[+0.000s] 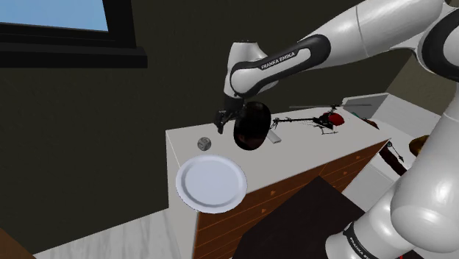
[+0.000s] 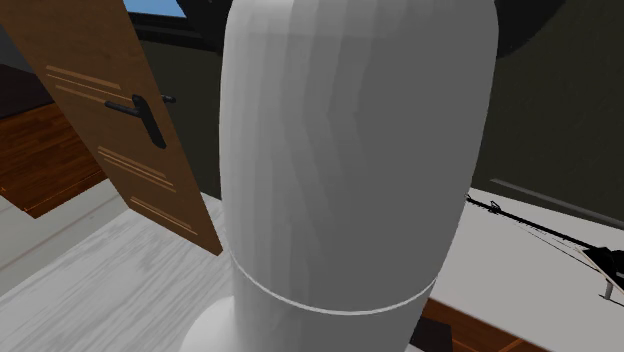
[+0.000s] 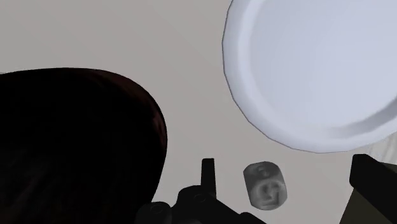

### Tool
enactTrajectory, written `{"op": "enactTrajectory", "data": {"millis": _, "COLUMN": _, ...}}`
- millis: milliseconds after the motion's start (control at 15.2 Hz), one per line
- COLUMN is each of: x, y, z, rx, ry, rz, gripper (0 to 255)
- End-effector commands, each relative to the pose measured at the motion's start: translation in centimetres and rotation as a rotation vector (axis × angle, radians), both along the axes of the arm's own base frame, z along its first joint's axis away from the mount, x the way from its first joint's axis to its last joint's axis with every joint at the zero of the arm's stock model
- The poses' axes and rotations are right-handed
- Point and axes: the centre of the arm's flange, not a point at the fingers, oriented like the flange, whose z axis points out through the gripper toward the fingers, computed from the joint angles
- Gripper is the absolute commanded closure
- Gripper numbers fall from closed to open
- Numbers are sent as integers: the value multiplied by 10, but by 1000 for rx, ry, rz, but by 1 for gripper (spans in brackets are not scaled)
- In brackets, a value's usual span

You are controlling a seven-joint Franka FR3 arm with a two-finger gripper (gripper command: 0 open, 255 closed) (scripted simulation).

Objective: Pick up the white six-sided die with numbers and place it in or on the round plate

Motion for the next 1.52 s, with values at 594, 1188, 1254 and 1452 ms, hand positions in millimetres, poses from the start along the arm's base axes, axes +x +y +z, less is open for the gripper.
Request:
{"op": "enactTrajectory", "data": {"millis": 594, "x": 102, "y": 35, "z": -96, "rx": -5, "ry": -11, "rz": 16, "gripper": 0}}
{"op": "enactTrajectory", "data": {"millis": 1188, "x": 108, "y": 37, "z": -141, "rx": -5, "ry": -12, "rz": 16, "gripper": 0}}
{"op": "enactTrajectory", "data": {"millis": 1254, "x": 108, "y": 37, "z": -141, "rx": -5, "ry": -12, "rz": 16, "gripper": 0}}
{"op": "enactTrajectory", "data": {"millis": 1452, "x": 108, "y": 37, "z": -141, "rx": -5, "ry": -12, "rz": 16, "gripper": 0}}
